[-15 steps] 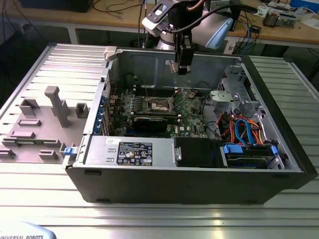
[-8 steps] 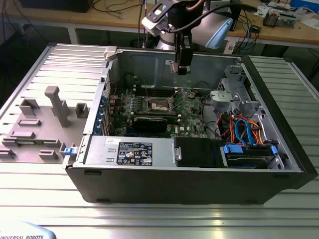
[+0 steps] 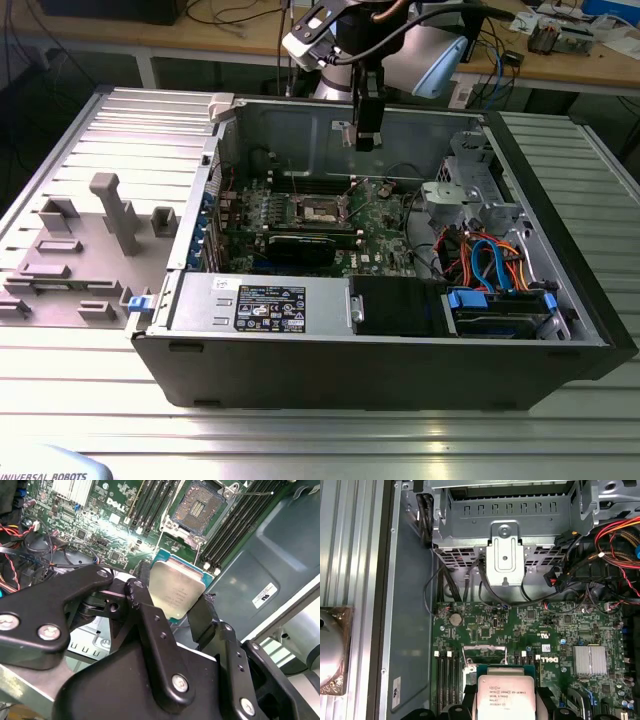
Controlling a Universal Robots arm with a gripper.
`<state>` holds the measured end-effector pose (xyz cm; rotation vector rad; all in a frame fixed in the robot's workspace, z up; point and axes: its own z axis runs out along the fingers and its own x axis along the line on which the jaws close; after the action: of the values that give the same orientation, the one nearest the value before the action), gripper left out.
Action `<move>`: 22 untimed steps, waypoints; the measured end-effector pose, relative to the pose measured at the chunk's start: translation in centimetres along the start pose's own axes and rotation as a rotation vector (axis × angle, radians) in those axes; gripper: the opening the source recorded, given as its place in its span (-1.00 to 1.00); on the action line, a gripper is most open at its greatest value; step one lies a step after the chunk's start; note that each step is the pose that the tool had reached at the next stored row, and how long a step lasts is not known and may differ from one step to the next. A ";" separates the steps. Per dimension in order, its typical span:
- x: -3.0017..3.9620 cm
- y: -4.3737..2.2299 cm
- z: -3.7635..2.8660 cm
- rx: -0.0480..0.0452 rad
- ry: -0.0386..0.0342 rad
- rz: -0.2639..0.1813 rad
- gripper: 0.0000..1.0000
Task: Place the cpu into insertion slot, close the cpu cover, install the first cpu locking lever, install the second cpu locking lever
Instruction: 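Place the cpu into insertion slot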
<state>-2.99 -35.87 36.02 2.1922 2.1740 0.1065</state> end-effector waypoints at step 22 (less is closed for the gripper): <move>-0.01 -0.75 0.15 -0.0006 -0.0049 0.051 0.08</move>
<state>-3.73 -35.87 35.80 2.2458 2.1158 0.1038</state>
